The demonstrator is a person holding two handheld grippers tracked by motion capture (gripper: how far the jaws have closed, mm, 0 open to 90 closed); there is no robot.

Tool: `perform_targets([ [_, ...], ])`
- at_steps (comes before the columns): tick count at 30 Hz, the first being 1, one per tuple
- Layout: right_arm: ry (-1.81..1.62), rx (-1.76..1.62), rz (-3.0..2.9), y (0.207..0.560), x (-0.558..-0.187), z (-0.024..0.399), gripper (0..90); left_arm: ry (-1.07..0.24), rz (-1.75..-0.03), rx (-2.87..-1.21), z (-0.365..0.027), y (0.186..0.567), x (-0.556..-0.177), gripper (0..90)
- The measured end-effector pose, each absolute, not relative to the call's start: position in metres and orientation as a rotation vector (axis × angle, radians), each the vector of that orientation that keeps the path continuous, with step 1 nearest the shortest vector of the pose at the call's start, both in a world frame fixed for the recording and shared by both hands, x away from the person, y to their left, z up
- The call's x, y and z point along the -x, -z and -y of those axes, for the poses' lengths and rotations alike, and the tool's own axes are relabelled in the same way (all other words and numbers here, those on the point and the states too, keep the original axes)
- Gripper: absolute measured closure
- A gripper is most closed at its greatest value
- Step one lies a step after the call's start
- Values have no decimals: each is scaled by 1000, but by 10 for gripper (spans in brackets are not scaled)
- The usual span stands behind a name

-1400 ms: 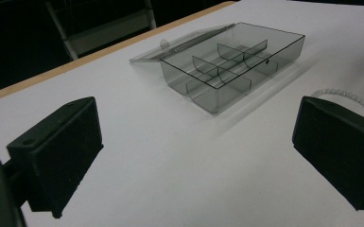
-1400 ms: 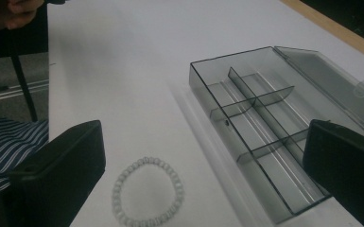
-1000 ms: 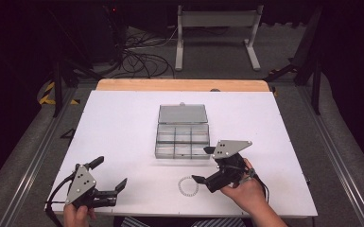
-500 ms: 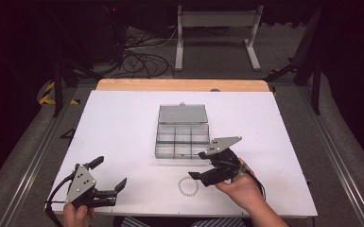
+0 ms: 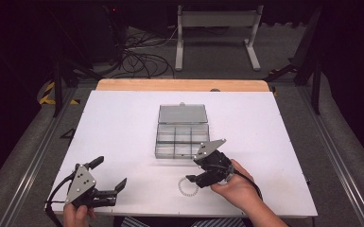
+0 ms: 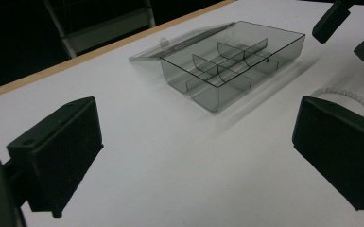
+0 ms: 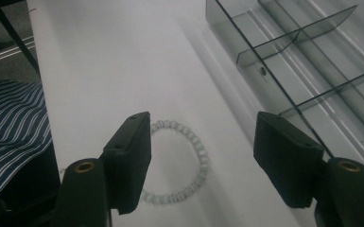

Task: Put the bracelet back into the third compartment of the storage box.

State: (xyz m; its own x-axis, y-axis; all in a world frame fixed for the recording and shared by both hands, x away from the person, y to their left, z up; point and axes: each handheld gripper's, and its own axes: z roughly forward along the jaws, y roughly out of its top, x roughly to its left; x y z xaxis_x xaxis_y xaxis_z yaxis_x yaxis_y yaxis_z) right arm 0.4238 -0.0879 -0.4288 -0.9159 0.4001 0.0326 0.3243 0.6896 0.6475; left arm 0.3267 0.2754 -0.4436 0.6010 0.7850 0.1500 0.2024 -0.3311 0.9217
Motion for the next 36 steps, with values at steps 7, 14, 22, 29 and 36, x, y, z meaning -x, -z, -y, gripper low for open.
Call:
perform_targets([
  [7,-981,-619,-2850,436,-430,82,452,-745,-797,-1848,-276,443,-327,30],
  [14,-861,-557,-2875,444,-431,74,503,-740,-799,-1841,-276,444,-327,30],
  [22,-781,-536,-2913,452,-435,69,581,-737,-799,-1846,-275,444,-327,30],
  [29,-712,-532,-2950,458,-441,66,659,-732,-801,-1842,-276,444,-327,30],
  [36,-666,-513,-2960,462,-440,60,737,-731,-800,-1845,-276,444,-327,30],
])
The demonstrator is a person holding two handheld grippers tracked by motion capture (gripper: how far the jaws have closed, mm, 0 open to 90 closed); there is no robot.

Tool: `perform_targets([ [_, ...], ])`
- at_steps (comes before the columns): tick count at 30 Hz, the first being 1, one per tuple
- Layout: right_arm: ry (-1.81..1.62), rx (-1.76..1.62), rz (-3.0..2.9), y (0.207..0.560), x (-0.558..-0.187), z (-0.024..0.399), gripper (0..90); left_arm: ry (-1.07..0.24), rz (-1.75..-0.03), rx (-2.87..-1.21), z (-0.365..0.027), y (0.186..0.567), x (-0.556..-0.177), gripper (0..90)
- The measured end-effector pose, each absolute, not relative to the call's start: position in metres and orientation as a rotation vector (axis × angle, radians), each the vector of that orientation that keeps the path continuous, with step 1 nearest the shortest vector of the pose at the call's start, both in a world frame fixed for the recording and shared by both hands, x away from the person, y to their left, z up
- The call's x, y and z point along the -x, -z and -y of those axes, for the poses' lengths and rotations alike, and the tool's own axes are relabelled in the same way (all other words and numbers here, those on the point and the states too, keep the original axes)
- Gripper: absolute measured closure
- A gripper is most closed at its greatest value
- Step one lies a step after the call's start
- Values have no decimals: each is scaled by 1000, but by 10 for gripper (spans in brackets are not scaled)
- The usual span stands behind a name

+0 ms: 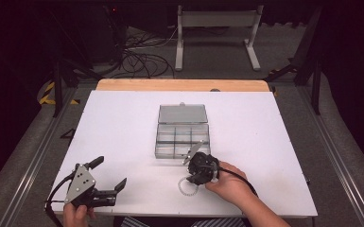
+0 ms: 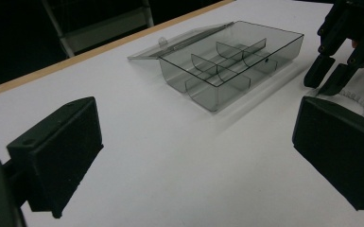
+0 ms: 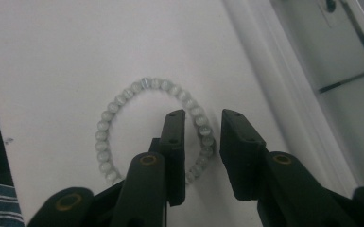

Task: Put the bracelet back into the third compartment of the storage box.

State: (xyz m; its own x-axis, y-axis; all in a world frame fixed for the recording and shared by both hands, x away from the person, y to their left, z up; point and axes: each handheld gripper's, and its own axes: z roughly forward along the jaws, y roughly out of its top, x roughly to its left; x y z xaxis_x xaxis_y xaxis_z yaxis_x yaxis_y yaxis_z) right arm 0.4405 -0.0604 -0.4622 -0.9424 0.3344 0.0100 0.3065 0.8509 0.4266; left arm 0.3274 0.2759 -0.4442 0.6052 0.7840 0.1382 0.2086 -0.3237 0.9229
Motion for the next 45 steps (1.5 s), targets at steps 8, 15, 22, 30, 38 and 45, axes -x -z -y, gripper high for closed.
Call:
perform_targets([
  [8,-637,-480,-2950,463,-439,58,852,-732,-800,-1847,-276,444,-328,30],
  [15,-639,-482,-2942,463,-438,57,854,-729,-800,-1845,-276,444,-328,30],
  [22,-639,-471,-2941,463,-437,57,855,-728,-801,-1844,-276,444,-327,30],
  [30,-752,-479,-2915,447,-433,66,855,-729,-805,-1839,-277,444,-328,30],
  [38,-834,-443,-2881,427,-425,70,855,-726,-806,-1838,-277,444,-327,30],
  [45,-879,-414,-2842,413,-421,71,854,-731,-801,-1843,-277,444,-328,30],
])
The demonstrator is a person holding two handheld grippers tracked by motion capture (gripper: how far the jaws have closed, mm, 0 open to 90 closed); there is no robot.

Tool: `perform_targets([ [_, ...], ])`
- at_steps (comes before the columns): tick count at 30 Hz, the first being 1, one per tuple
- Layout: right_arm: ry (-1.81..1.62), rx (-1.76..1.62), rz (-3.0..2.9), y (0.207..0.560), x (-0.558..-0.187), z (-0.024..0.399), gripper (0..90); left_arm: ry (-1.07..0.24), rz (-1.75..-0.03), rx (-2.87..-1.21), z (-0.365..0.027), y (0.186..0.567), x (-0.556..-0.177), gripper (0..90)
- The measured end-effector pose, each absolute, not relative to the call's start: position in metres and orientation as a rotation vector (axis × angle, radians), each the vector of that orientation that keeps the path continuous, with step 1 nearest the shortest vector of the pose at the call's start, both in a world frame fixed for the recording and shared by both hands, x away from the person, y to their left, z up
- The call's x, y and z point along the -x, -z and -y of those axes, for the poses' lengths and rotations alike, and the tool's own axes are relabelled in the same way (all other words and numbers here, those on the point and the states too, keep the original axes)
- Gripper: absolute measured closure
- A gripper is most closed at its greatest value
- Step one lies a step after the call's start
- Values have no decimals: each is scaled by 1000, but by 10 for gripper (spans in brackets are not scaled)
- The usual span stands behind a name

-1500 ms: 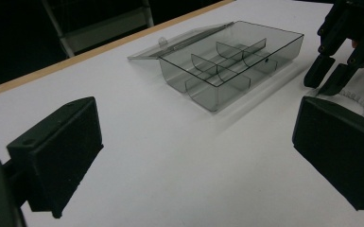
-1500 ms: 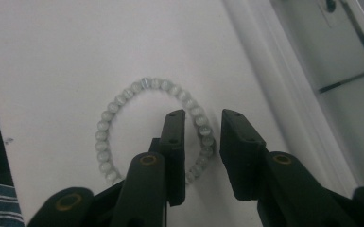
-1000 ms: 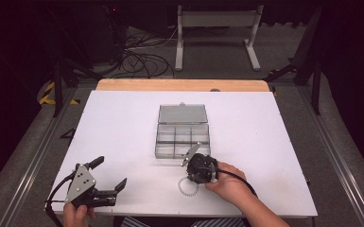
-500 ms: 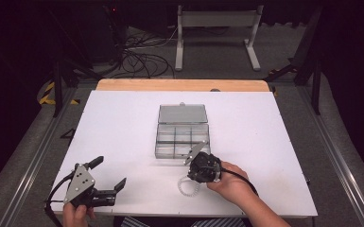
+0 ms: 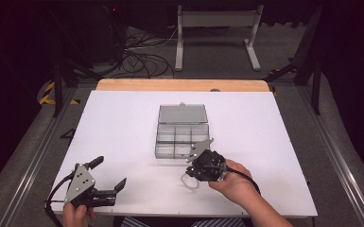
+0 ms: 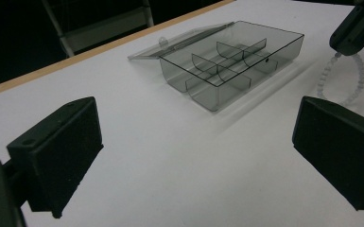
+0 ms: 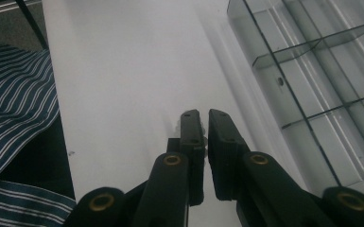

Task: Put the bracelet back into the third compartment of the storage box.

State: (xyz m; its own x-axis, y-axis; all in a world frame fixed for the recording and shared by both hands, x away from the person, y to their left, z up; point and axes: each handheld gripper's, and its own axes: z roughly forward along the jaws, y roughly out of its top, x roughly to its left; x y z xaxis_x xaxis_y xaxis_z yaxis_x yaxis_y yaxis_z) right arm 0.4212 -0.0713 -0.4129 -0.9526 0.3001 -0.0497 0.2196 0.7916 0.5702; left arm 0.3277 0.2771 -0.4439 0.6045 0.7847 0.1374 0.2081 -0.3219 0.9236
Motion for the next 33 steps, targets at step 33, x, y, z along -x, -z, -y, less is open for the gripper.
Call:
perform_targets([
  [33,-995,-462,-2678,357,-431,81,854,-730,-806,-1836,-277,444,-328,30],
])
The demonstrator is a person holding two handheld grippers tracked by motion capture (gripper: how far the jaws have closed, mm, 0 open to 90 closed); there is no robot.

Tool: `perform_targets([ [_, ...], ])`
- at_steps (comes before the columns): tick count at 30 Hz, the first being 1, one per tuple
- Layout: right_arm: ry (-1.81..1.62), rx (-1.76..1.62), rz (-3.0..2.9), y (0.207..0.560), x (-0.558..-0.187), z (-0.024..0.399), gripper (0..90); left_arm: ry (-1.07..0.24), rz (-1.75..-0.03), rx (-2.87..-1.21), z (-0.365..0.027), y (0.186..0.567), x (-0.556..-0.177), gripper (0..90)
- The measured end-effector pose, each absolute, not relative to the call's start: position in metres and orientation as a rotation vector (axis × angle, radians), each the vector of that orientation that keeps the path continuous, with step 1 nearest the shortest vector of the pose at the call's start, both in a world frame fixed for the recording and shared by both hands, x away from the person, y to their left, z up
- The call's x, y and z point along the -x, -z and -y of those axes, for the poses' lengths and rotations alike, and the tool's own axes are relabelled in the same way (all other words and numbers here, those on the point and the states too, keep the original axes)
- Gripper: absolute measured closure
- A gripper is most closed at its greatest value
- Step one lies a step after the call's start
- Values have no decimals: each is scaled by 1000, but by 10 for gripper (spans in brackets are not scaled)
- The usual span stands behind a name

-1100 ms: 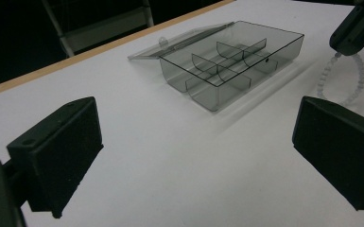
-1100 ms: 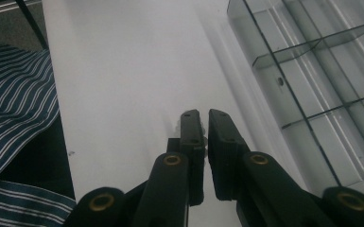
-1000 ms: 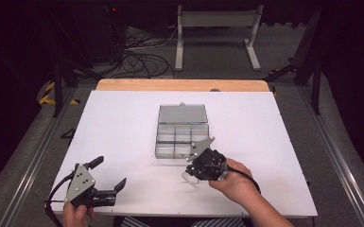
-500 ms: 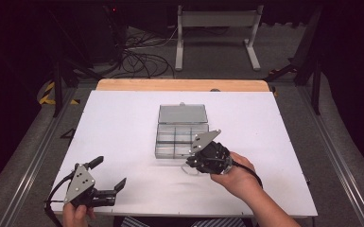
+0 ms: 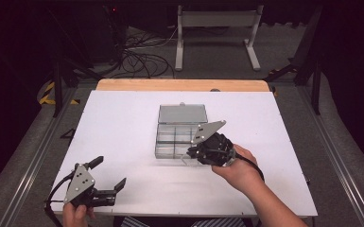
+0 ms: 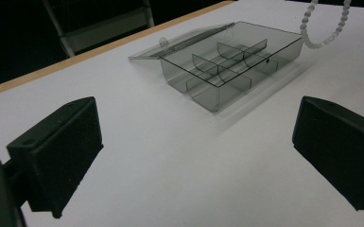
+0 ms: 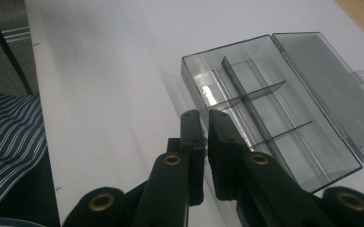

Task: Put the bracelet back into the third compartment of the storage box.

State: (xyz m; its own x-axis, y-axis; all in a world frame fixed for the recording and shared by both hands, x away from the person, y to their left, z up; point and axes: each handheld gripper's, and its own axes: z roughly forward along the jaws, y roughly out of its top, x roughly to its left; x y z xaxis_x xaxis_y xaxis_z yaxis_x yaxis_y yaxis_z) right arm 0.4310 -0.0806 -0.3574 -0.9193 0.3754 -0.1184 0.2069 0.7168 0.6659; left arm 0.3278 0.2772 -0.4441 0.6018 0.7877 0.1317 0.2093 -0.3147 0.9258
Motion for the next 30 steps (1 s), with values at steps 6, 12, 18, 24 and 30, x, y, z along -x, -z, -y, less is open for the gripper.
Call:
perform_targets([
  [6,-1015,-493,-2667,353,-439,84,854,-735,-800,-1845,-278,444,-328,30],
  [12,-1048,-532,-2640,348,-446,88,854,-733,-801,-1846,-278,444,-329,29],
  [18,-1061,-584,-2605,343,-455,92,854,-732,-802,-1846,-278,444,-329,29],
  [24,-1088,-633,-2562,340,-464,95,854,-731,-800,-1846,-278,444,-329,30],
  [30,-1120,-695,-2525,341,-475,98,854,-725,-805,-1844,-278,444,-328,30],
])
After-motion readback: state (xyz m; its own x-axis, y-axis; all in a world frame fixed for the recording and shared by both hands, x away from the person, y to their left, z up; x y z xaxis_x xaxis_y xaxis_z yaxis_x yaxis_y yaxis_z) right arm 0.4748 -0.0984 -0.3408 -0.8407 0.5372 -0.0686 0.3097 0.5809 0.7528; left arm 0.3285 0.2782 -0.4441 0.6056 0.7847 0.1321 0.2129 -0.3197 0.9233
